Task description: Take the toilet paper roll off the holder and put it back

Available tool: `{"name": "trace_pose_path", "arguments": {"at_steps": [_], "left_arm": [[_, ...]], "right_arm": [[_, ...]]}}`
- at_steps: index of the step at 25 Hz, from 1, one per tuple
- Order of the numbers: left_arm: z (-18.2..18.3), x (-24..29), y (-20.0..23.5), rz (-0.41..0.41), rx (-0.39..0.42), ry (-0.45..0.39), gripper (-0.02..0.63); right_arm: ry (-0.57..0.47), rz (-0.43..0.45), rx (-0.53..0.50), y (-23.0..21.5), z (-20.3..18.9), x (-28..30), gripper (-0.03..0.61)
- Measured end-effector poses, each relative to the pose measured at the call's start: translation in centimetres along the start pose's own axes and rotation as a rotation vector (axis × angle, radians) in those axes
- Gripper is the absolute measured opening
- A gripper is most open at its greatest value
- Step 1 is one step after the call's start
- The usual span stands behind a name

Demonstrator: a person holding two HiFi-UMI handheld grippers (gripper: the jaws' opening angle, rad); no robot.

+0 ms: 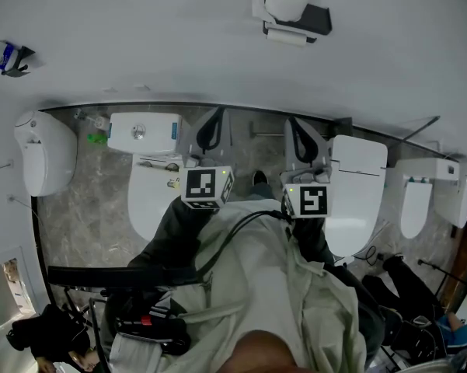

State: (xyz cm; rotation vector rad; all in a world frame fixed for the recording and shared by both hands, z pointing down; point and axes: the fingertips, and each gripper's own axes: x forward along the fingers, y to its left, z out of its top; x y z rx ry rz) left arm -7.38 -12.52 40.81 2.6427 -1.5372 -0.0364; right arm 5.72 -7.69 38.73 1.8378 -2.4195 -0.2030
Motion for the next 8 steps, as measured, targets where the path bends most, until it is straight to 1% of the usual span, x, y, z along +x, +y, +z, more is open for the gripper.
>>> {"name": "trace_pose_path", "arguments": {"at_steps": [8], "left_arm": [[-0.61, 0.56, 0.44, 0.004, 0.012, 0.014, 0.006]], "right_arm": [[0.006, 0.008, 0.007, 0.07, -0.33, 0.53, 0.000]]}}
